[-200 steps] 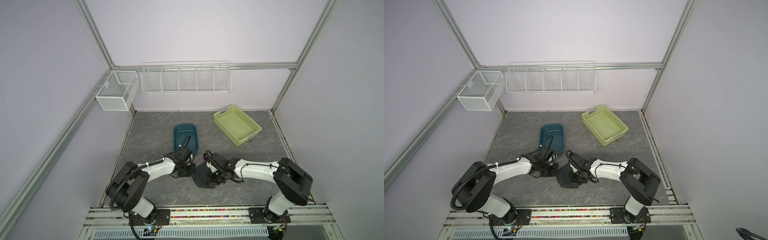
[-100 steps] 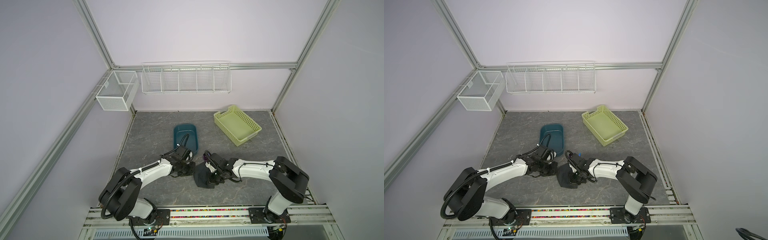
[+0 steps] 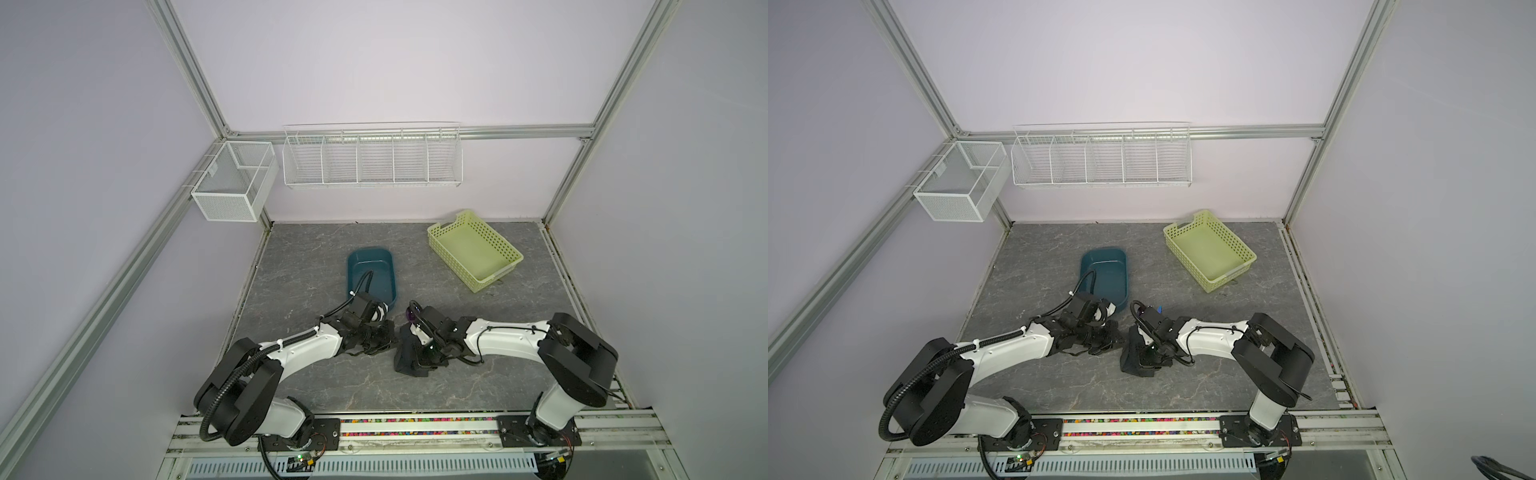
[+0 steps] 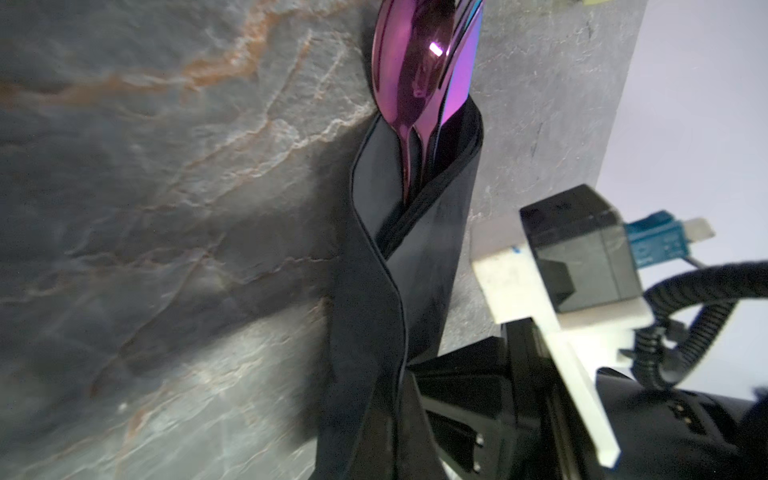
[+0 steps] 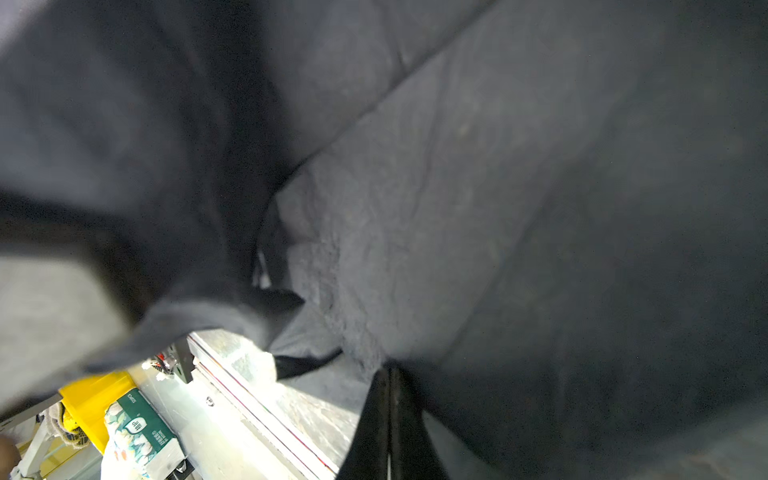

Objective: Place the utensils on the paper napkin and roll it up

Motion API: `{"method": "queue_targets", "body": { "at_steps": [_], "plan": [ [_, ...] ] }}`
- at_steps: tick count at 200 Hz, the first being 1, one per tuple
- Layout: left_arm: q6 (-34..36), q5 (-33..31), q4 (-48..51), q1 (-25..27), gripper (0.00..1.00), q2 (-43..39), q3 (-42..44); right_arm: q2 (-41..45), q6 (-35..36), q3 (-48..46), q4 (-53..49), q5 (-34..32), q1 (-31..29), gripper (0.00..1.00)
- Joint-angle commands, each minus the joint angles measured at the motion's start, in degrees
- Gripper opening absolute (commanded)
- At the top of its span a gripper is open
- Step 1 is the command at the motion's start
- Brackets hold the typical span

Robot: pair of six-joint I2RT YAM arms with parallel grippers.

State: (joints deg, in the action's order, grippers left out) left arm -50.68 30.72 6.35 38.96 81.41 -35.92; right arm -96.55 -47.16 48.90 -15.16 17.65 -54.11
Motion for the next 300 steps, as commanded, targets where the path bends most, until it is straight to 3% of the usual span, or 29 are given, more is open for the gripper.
{"method": "queue_targets", "body": {
  "at_steps": [1,49,127,191,300],
  "plan": [
    [-8.16,3.15,-10.61,0.22,0.02,1.36,1.58,-1.27,-1.21,-1.88,-0.14,-1.57,-0.25,0.07],
    [-15.56,2.81,-17.79,1.28,0.02,2.97,2.91,-0.67,-2.01,-3.1,1.41,-1.56,-0.22,0.07],
    [-18.82,0.74,-18.5,2.69,0.02,2.32,2.18,-0.15,-2.79,-4.83,3.41,-1.28,-0.27,0.07],
    [-12.59,-2.34,-8.02,3.93,0.02,2.79,0.15,4.0,-2.85,-4.52,2.94,-2.09,-0.24,0.07],
    [-11.9,-2.37,-6.41,3.93,0.02,2.69,-0.35,14.66,-8.31,-11.5,6.47,-1.51,0.65,0.08]
  ]
}}
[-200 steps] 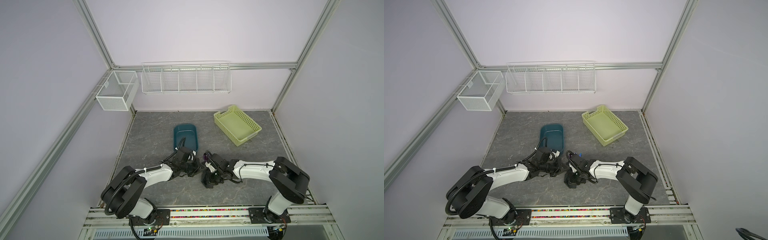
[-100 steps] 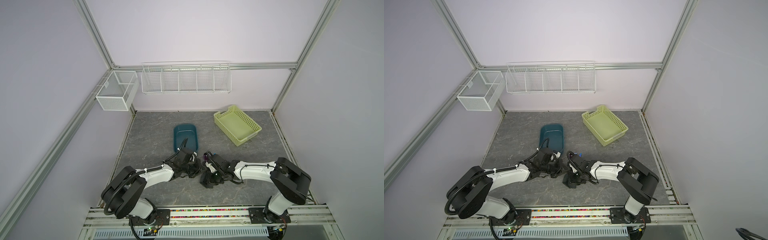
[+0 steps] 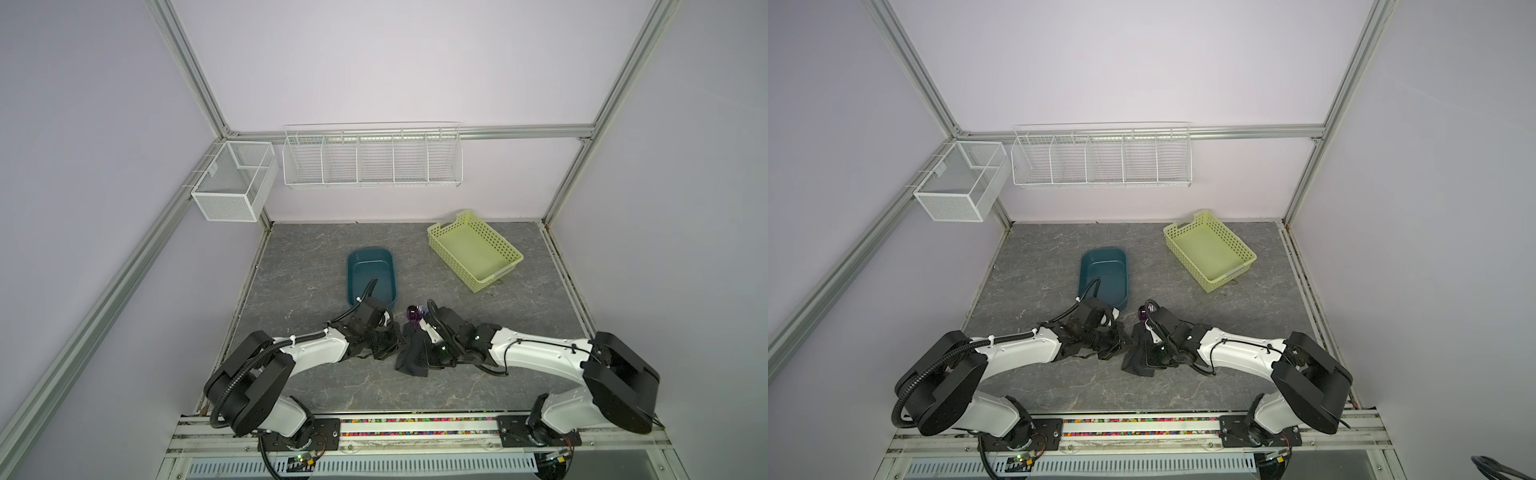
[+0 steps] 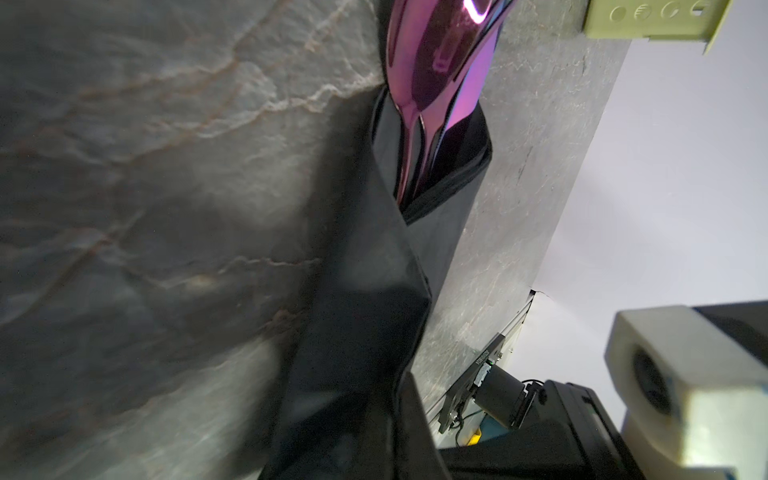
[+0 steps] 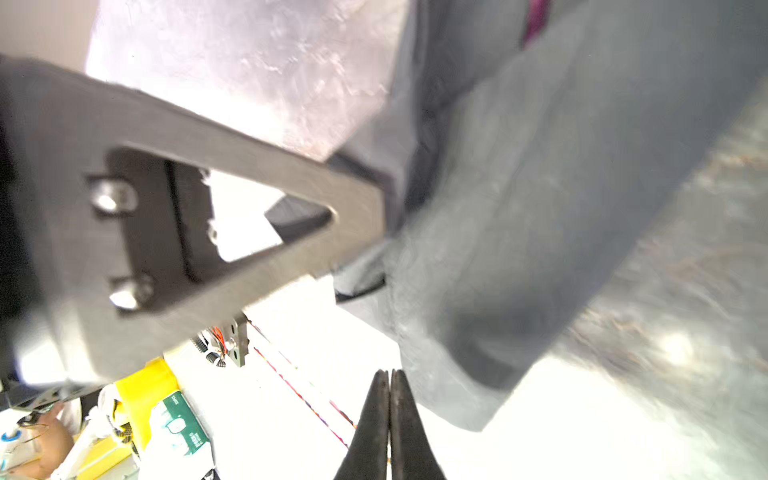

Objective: Place the utensils on the paper napkin and roll it up

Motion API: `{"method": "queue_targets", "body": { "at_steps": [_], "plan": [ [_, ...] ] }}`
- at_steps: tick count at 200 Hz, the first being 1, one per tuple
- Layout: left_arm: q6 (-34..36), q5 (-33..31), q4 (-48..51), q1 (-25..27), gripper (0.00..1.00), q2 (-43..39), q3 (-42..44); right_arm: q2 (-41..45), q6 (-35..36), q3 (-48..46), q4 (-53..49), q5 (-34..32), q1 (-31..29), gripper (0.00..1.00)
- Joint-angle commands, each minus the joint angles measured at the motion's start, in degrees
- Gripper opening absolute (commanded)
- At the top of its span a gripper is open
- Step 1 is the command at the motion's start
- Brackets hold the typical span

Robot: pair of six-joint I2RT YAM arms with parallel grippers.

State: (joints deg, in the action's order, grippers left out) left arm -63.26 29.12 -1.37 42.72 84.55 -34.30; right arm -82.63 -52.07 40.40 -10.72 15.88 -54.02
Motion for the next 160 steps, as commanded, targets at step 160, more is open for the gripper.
{"method": "queue_targets", "body": {
  "at_steps": [160],
  "plan": [
    [-0.62,-0.49,3.01,4.08,0.01,3.06,-8.65,-2.89,-5.91,-8.93,12.28,3.36,1.18,0.06]
  ]
}}
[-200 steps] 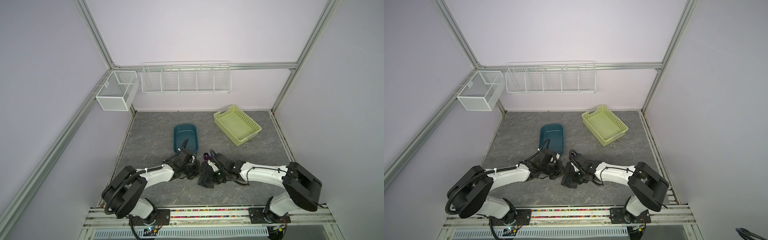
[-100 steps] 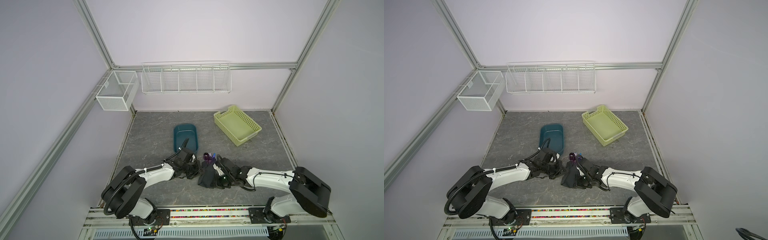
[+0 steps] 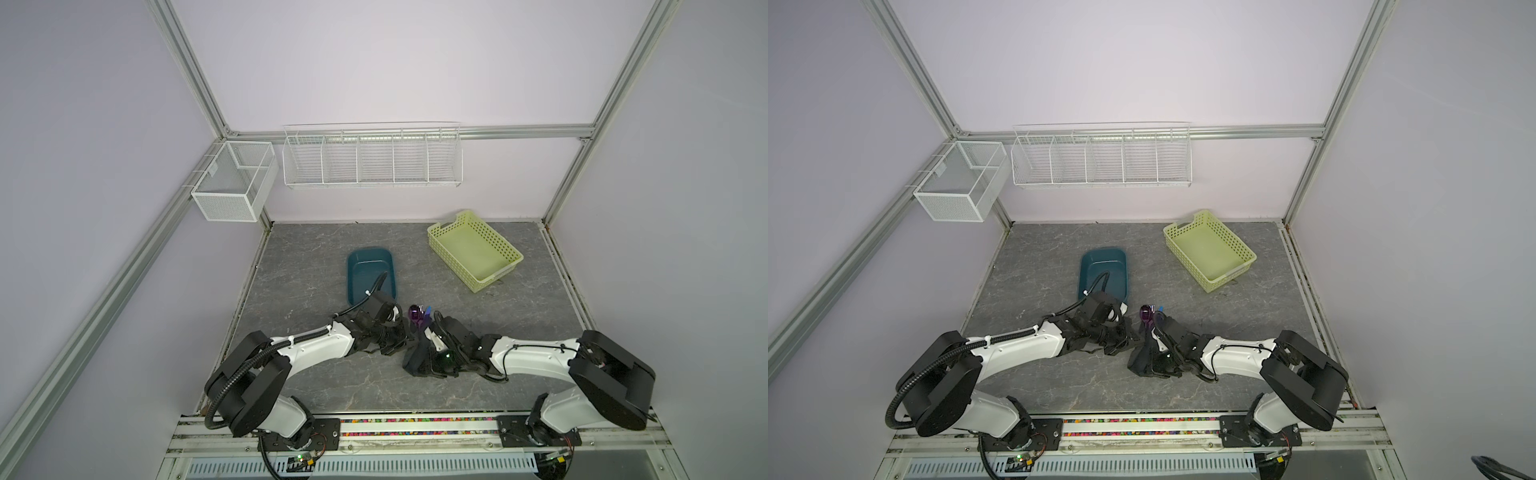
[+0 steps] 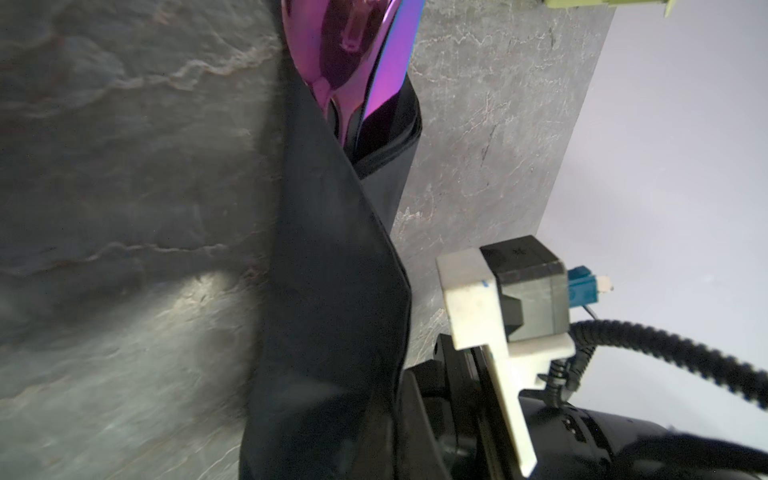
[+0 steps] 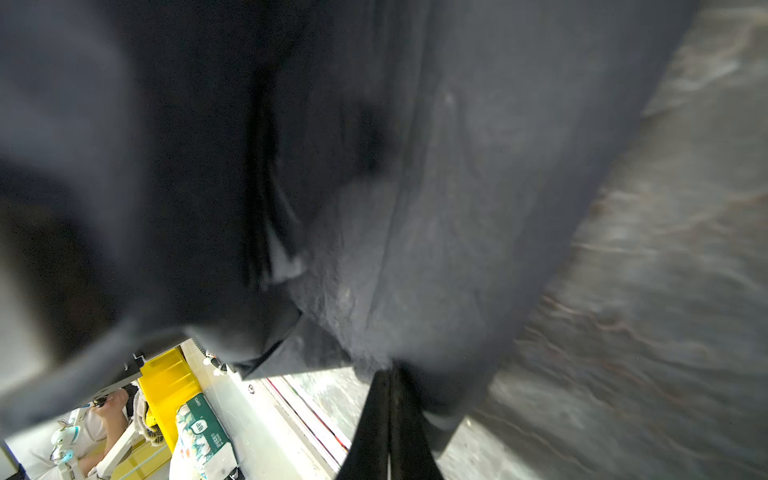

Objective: Place the utensils on the paper napkin and roll it up

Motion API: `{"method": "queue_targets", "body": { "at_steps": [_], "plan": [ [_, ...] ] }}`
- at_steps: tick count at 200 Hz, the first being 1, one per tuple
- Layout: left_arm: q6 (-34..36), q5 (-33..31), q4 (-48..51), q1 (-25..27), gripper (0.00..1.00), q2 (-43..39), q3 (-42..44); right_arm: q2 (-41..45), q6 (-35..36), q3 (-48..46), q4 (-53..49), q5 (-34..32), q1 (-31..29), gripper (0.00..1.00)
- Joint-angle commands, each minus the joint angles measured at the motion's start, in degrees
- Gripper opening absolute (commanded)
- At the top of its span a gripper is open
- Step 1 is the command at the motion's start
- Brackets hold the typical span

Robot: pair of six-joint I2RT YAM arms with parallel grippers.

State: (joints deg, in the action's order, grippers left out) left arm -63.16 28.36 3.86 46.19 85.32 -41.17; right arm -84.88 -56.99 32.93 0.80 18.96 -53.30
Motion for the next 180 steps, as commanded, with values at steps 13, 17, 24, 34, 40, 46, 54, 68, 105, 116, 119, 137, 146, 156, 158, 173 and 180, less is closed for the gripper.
{"method": "queue_targets", "body": {
  "at_steps": [13,17,24,34,40,46,54,68,105,116,119,137,146,156,158,173,180],
  "plan": [
    [-0.92,0.72,-2.92,1.03,0.01,3.62,-2.29,-0.58,-0.92,-1.55,0.76,0.29,0.62,0.06],
    [-0.96,0.8,-3.04,1.21,0.01,3.99,-2.52,-0.56,-0.92,-1.61,0.79,0.29,0.65,0.06],
    [-1.0,0.88,-3.23,1.5,0.01,4.65,-2.79,-0.58,-0.93,-1.65,0.87,0.29,0.67,0.06],
    [-1.16,0.89,-3.64,1.87,0.01,5.46,-3.18,-0.62,-0.79,-1.66,1.04,0.38,0.73,0.06],
    [-1.31,0.97,-3.9,2.08,0.01,5.93,-3.31,-0.55,-0.82,-1.7,1.09,0.39,0.68,0.06],
    [-1.51,0.97,-4.39,2.24,0.01,6.44,-3.48,-0.64,-0.82,-1.7,1.18,0.4,0.73,0.06],
    [-1.94,0.97,-5.21,2.32,0.01,7.05,-3.48,-0.72,-0.76,-1.84,1.3,0.47,0.73,0.06],
    [-2.81,0.94,-6.97,2.52,0.01,7.99,-3.2,-0.82,-0.84,-1.9,1.44,0.57,0.67,0.06],
    [-4.48,0.64,-11.1,2.57,0.02,10.87,-2.99,-0.37,-0.83,-1.91,1.06,0.5,0.79,0.06],
    [-4.94,0.73,-12.22,2.55,0.02,11.72,-2.87,0.26,-0.84,-1.98,0.49,0.21,0.82,0.06],
    [-4.99,0.73,-12.41,2.57,0.02,11.93,-2.87,0.46,-0.84,-1.99,0.33,0.17,0.83,0.06],
    [-5.13,0.72,-13.33,2.58,0.02,12.97,-2.48,2.56,-0.77,-2.08,-1.37,-0.96,0.84,0.08],
    [-5.14,0.82,-13.69,2.5,0.03,13.44,-2.43,3.76,-1.08,-2.37,-2.18,-1.6,0.97,0.09],
    [-5.07,1.03,-13.87,2.53,0.03,14.01,-2.26,5.22,-1.52,-2.82,-2.8,-2.23,1.1,0.11],
    [-5.05,1.07,-13.94,2.53,0.04,14.11,-2.21,5.42,-1.65,-2.94,-2.9,-2.36,1.14,0.11],
    [-5.68,1.34,-15.58,2.53,0.04,14.77,-1.61,7.74,-2.56,-3.77,-3.51,-3.09,1.45,0.13],
    [-6.08,1.5,-16.5,2.58,0.05,15.06,-1.21,8.74,-2.83,-4.0,-3.91,-3.59,1.47,0.14]
  ]
}}
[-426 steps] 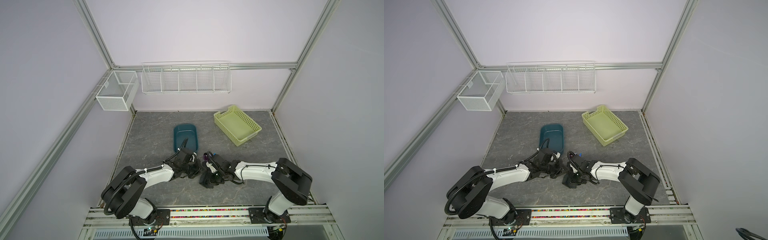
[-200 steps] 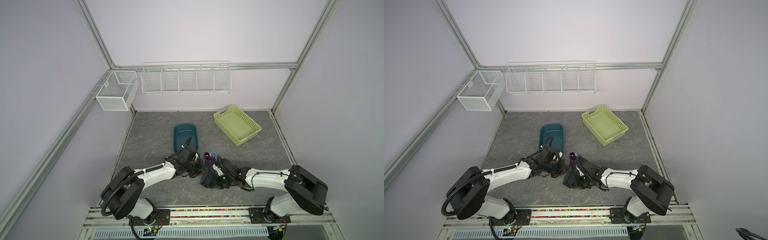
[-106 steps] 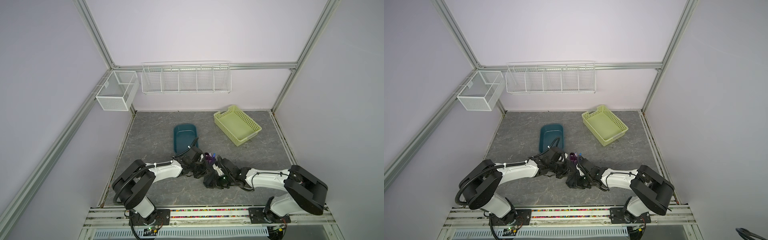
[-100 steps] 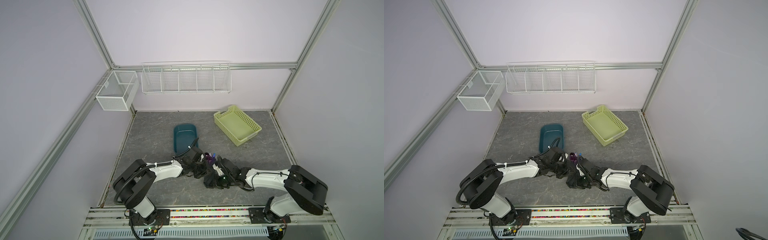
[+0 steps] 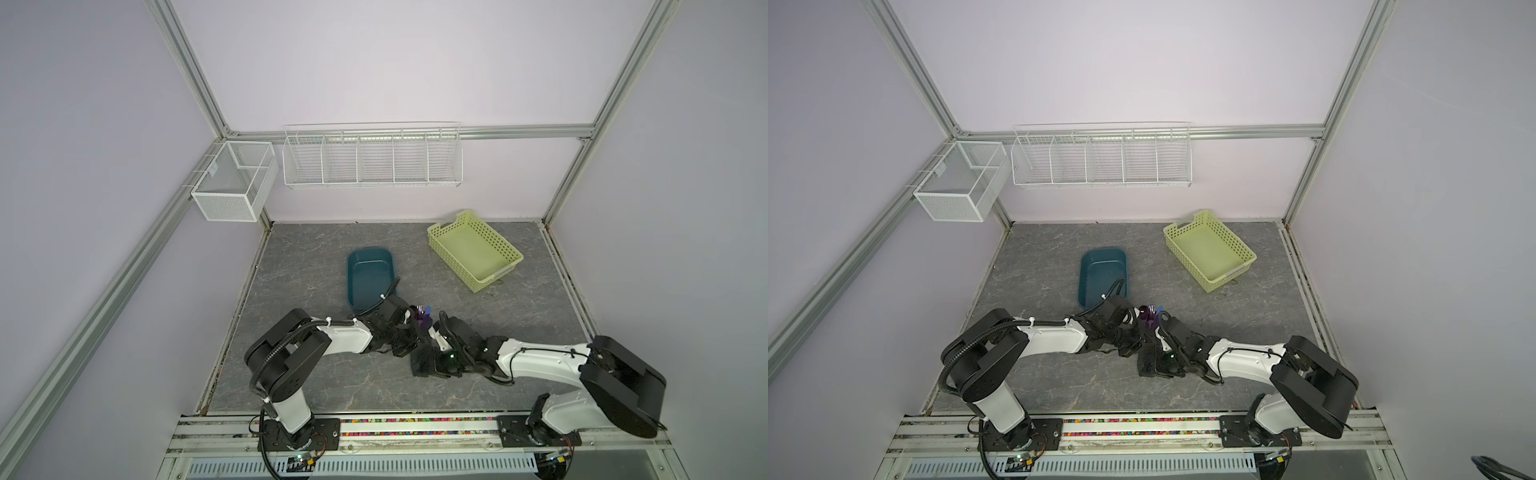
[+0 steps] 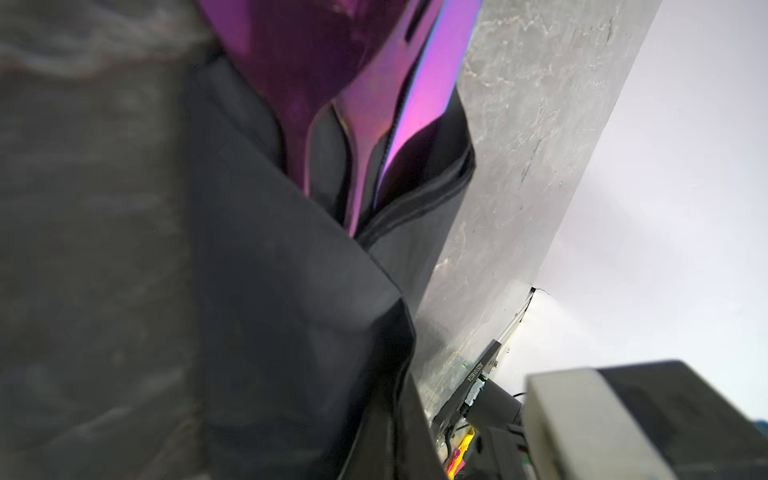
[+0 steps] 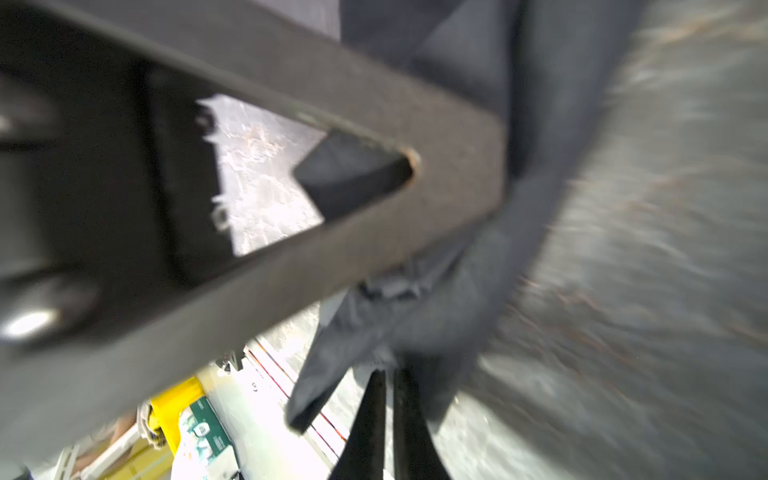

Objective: Place the utensils on the paper napkin and roll it up

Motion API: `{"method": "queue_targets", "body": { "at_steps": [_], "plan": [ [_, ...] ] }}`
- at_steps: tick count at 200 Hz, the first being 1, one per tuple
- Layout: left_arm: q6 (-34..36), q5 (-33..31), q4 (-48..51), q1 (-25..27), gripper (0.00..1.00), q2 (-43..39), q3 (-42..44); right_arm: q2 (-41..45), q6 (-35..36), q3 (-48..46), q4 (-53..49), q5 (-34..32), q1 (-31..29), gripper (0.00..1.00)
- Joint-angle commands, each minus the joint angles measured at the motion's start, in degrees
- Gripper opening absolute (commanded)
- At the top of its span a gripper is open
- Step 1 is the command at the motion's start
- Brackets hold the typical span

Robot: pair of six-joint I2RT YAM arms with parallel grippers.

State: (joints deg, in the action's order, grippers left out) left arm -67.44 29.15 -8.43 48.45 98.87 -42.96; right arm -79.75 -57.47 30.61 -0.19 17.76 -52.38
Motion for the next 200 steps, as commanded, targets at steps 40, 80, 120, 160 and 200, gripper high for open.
{"method": "queue_targets", "body": {
  "at_steps": [40,80,120,160,200],
  "plan": [
    [-2.52,1.61,-6.87,0.32,0.06,2.64,1.21,7.45,-3.6,-2.13,-2.93,-3.39,1.04,0.25],
    [-2.61,1.79,-7.23,0.32,0.06,2.91,1.5,7.16,-4.57,-1.78,-0.79,-2.83,1.27,0.38],
    [-2.96,1.88,-7.84,0.28,0.07,3.07,1.65,3.91,-4.92,-1.61,1.93,-0.05,1.53,0.43],
    [-3.05,1.65,-7.97,0.25,0.08,2.93,1.76,0.76,-5.82,-1.09,5.16,1.19,1.53,0.28],
    [-2.84,1.31,-7.41,0.25,0.13,1.64,1.87,0.82,-4.96,-1.41,1.48,-0.2,1.75,0.13]
  ]
}}
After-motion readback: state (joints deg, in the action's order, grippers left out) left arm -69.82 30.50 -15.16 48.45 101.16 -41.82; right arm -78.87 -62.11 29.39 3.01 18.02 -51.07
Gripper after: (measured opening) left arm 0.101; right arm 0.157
